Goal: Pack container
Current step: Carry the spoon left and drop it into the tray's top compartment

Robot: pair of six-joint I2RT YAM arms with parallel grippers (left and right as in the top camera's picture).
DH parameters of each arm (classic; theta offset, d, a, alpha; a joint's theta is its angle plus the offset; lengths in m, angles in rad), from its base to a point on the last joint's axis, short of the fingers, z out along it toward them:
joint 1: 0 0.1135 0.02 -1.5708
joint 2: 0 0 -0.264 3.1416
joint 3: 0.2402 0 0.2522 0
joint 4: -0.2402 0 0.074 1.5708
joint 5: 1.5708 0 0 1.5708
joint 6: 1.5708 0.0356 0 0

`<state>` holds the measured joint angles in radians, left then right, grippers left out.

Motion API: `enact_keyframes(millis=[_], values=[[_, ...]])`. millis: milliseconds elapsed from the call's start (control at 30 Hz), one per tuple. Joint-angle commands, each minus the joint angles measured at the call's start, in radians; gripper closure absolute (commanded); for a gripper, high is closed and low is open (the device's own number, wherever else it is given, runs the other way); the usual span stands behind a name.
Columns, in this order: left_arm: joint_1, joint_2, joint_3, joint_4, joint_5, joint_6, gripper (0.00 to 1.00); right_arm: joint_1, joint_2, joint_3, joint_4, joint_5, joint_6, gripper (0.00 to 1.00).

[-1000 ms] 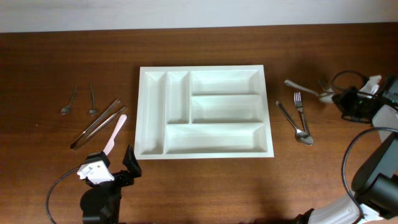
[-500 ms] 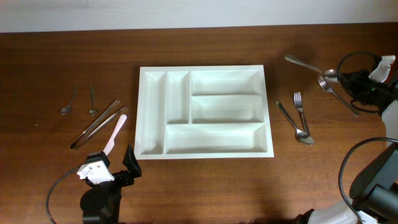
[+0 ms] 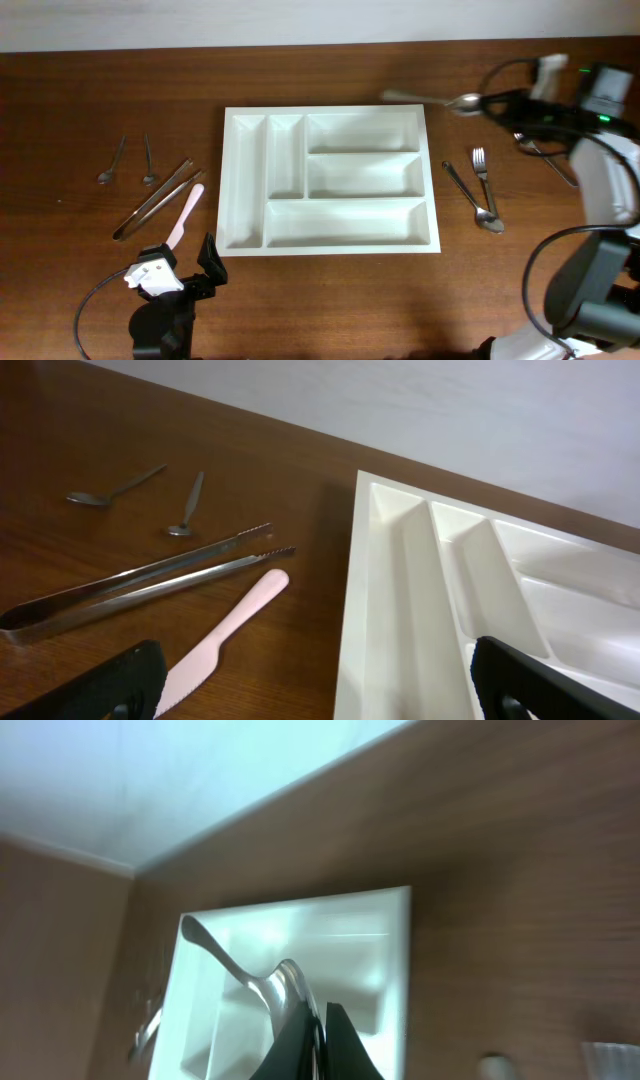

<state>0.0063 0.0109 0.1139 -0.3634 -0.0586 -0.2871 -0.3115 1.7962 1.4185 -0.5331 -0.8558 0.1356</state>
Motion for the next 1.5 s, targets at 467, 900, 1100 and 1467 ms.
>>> enact_keyframes(millis=[467, 900, 1100, 1467], values=[[0.003, -0.006, -0.003, -0.001, 0.011, 0.015, 0.01, 0.223, 0.166, 0.014, -0.025, 0.214, -0.076, 0.96], [0.003, -0.006, -0.003, -0.001, 0.011, 0.015, 0.01, 0.286, 0.236, 0.015, 0.047, 0.241, -0.014, 0.38], [0.003, -0.006, -0.003, -0.001, 0.011, 0.015, 0.01, 0.285, 0.235, 0.089, -0.021, 0.240, -0.011, 0.29], [0.003, -0.006, -0.003, -0.001, 0.011, 0.015, 0.01, 0.181, 0.234, 0.521, -0.424, 0.474, -0.054, 0.22]])
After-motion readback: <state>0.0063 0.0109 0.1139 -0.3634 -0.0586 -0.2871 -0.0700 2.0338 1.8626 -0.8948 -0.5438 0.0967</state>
